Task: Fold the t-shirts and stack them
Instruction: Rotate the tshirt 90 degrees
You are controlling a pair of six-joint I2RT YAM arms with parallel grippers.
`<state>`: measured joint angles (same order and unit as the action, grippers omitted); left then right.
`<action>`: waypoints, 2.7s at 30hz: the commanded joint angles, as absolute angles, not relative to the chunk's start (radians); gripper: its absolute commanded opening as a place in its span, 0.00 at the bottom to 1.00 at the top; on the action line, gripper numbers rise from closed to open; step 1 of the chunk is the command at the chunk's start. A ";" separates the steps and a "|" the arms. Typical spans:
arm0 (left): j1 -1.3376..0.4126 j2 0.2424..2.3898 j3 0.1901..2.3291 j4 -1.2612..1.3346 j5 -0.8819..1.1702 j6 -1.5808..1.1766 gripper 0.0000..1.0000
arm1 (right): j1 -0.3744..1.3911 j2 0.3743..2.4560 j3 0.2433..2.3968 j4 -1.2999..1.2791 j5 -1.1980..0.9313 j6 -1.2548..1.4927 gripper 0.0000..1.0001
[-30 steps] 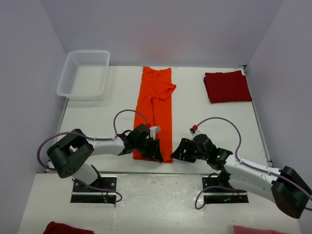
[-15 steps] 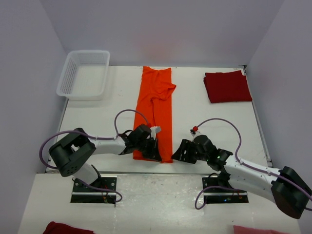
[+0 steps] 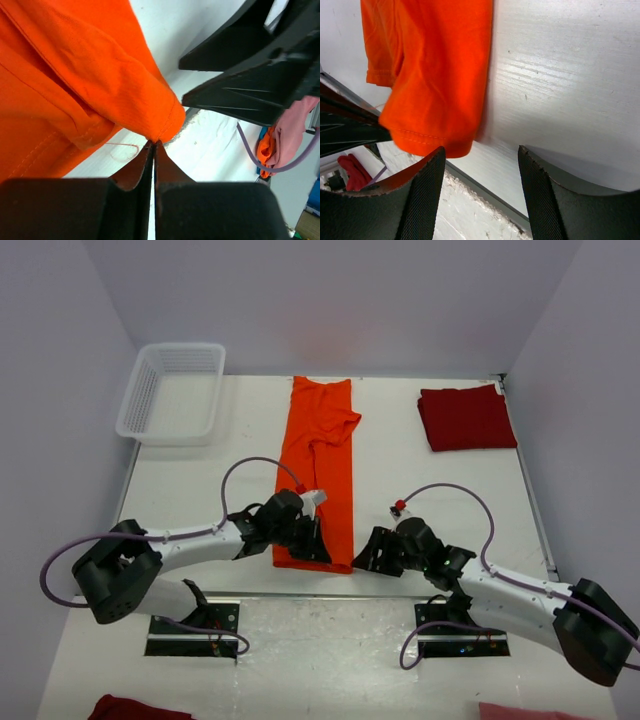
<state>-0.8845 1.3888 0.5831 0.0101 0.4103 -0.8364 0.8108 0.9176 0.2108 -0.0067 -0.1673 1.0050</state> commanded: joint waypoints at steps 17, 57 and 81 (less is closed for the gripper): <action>-0.888 1.190 0.500 -0.172 0.244 -0.908 0.00 | 0.813 0.937 0.229 0.015 -0.161 0.991 0.61; -0.888 1.318 0.477 -0.103 0.233 -0.897 0.00 | 0.853 1.413 0.505 0.199 -0.387 0.900 0.00; -0.845 1.264 0.450 -0.176 0.189 -0.882 0.00 | 0.888 1.439 0.431 0.097 -0.218 0.976 0.00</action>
